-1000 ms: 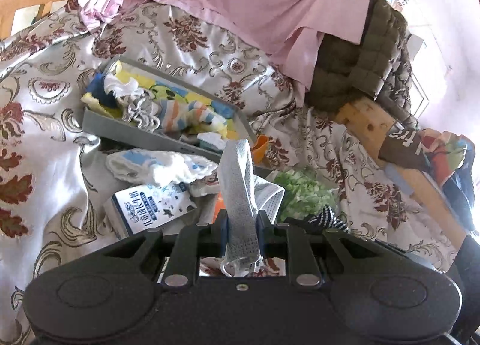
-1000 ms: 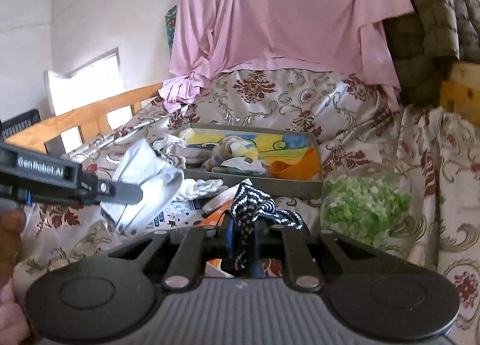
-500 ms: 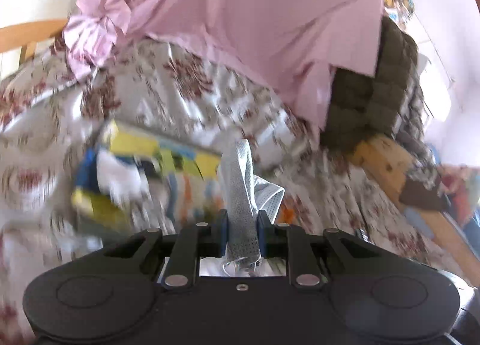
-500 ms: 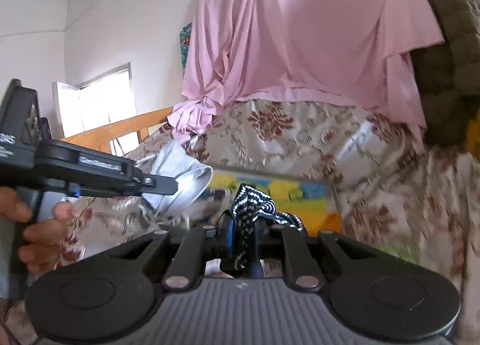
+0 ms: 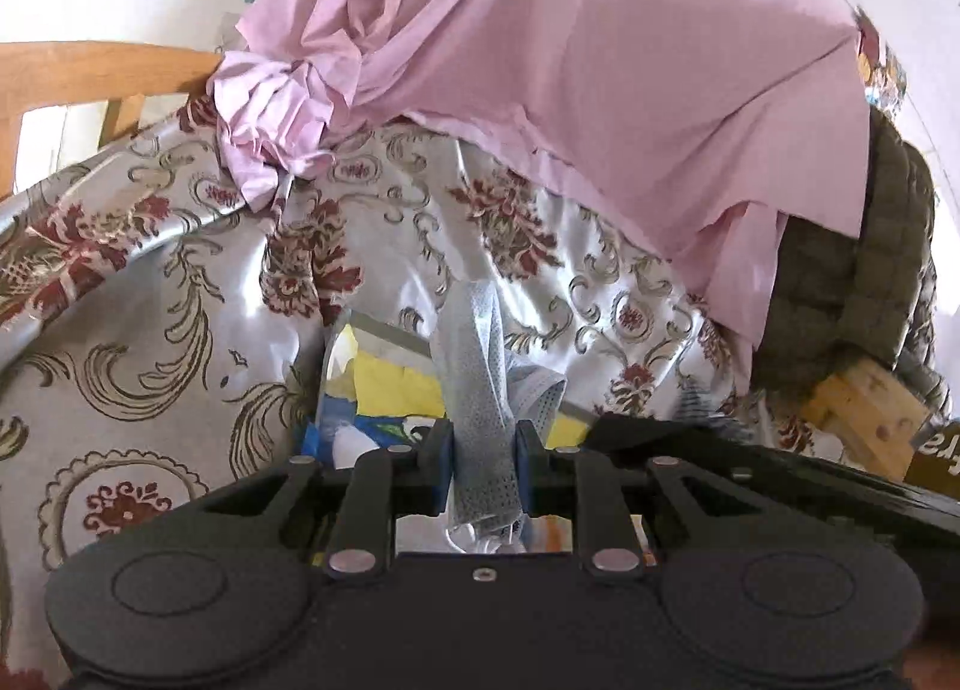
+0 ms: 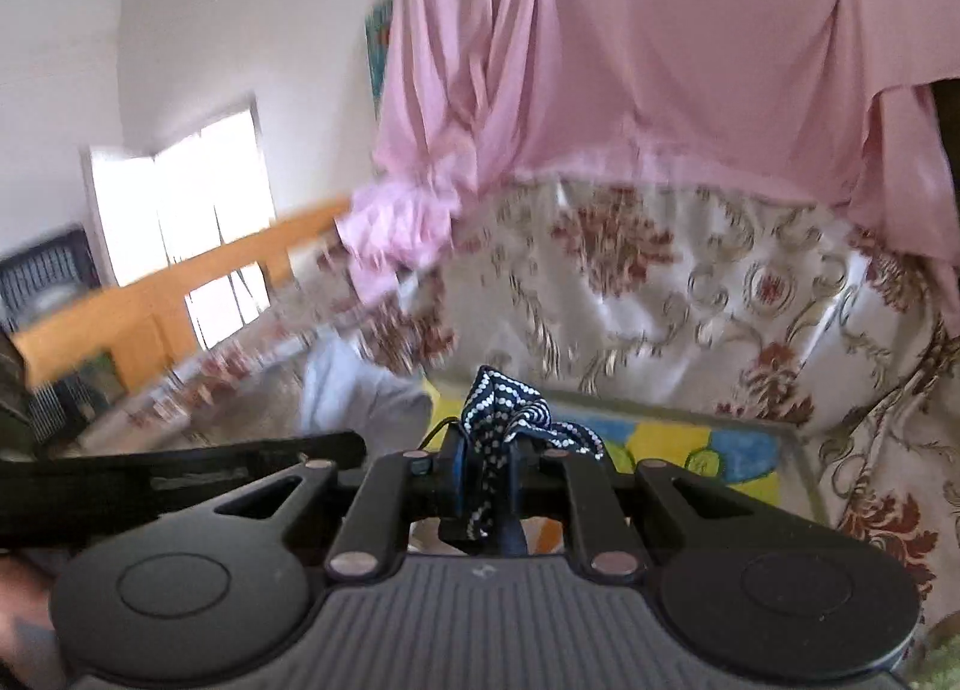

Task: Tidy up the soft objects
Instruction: 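Carry the gray mask and striped sock over the gray frog tray, then open the right tool to drop the sock while the left releases the mask into the tray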

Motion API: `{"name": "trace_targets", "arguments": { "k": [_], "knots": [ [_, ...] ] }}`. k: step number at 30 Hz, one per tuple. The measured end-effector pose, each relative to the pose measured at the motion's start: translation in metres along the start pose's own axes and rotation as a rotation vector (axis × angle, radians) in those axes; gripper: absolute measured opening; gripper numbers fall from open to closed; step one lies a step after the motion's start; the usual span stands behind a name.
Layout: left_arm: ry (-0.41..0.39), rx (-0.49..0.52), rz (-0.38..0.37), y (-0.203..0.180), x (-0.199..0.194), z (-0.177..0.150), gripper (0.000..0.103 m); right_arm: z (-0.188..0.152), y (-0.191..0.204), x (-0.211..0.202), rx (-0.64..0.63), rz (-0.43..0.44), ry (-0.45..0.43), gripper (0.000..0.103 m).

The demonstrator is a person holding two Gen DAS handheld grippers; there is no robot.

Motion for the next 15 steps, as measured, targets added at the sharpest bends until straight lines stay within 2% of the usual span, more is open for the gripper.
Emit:
{"name": "trace_targets", "arguments": {
  "k": [2,6,15],
  "knots": [
    [0.049,-0.018,0.000,0.008,0.009,-0.007,0.023,-0.006,0.001,0.018,-0.013,-0.019,0.039,0.015],
    [0.098,-0.061,0.018,0.022,0.016,-0.018,0.023,-0.022,-0.002,0.032,-0.031,-0.048,0.083,0.015],
    [0.140,-0.055,0.032,0.025,0.020,-0.025,0.026,-0.032,-0.009,0.039,-0.022,-0.101,0.138,0.021]
  ]
}}
Point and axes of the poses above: each gripper's, at about its wrist camera, not at the fingertips, and x roughly the way its jaws point, y to its left, z to its top, the point moved 10 cm from there along x, roughly the way its jaws point, and after that the axes turned 3 degrees about -z, right-handed, at the moved point
